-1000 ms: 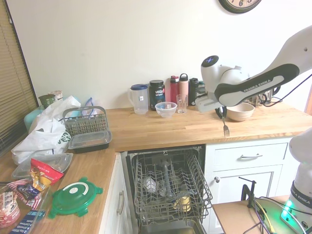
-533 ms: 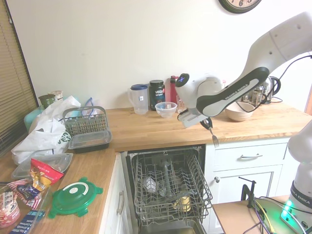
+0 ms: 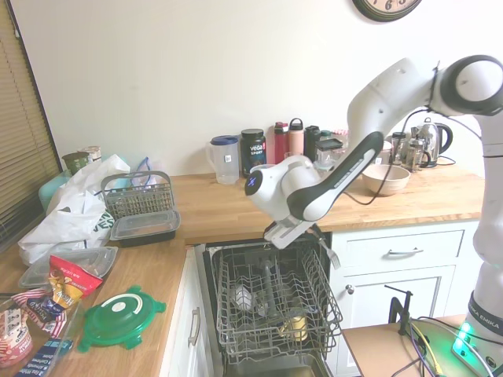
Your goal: Put the fork in the dishwasher
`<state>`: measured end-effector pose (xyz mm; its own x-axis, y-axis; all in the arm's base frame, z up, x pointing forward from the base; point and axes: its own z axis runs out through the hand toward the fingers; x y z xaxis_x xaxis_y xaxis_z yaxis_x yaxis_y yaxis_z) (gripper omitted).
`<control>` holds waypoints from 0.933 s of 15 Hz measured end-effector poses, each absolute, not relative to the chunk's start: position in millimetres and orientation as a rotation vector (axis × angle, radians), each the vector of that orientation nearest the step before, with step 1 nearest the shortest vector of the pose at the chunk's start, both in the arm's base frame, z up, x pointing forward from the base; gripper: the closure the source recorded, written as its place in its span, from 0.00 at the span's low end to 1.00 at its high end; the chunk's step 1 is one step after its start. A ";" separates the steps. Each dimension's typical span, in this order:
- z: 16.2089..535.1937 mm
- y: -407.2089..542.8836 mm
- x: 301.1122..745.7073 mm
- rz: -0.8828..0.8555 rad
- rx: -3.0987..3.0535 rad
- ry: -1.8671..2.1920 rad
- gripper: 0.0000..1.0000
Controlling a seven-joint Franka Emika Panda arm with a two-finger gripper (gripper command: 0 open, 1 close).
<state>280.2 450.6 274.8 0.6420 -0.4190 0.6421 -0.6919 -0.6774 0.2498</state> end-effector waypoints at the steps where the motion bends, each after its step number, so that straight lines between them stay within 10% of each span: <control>1: 266.6 462.2 281.0 0.746 2.388 -0.861 1.00; 14: 196.2 521.0 274.6 0.334 2.530 -0.414 1.00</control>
<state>274.6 521.0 196.2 0.9218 -0.2213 0.3182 -0.3577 -0.8018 0.4787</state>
